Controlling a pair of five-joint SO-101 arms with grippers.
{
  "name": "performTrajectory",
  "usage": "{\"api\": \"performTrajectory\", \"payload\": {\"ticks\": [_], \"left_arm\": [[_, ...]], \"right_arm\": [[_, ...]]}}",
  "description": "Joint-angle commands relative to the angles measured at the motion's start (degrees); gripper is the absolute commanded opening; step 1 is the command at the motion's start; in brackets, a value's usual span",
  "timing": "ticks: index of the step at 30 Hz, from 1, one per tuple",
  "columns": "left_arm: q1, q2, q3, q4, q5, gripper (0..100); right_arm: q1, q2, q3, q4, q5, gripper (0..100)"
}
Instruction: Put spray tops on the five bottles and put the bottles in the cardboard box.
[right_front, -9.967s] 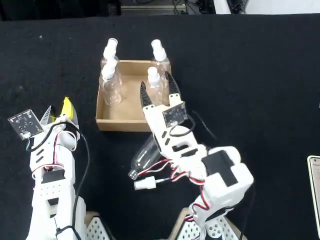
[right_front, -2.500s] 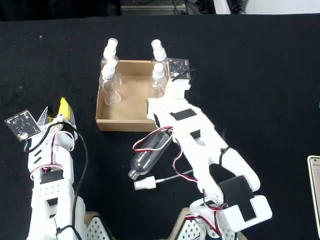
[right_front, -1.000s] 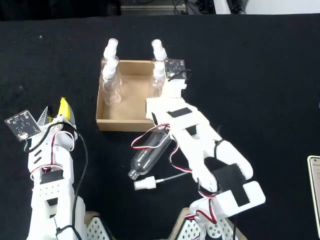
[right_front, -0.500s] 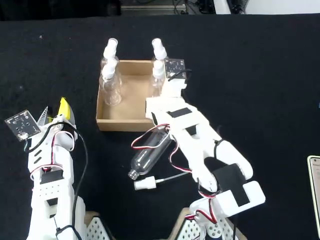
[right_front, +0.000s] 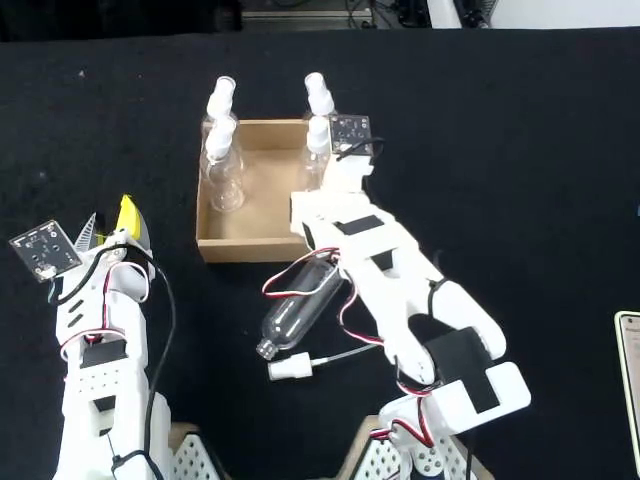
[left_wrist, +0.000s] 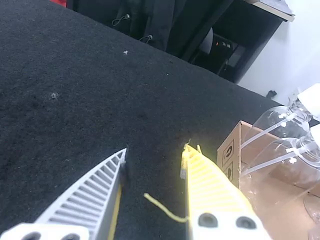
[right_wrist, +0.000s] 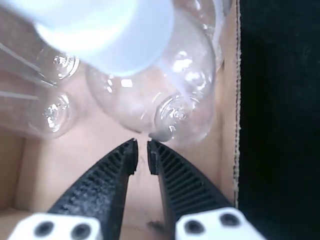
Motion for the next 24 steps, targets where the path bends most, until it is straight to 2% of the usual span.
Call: {"api": "performTrajectory", "payload": {"ticks": [1, 18, 20, 24], "left_arm": [[-0.57, -0.62, -1.36, -1.67, 0.18, 16], [-0.48, -0.62, -1.36, -1.67, 0.18, 16], [-0.48, -0.62, -1.36, -1.67, 0.18, 16], [-0.48, -0.62, -1.36, -1.67, 0.18, 16]], "right_arm": [[1.32, -2.15, -3.82, 1.93, 0.53, 1.0], [1.41, -20.44, 3.91, 5.45, 0.7, 1.1], [1.41, -23.78, 5.85, 5.45, 3.96, 1.2], [1.58, -30.2, 9.8, 5.45, 20.04, 1.3]]}}
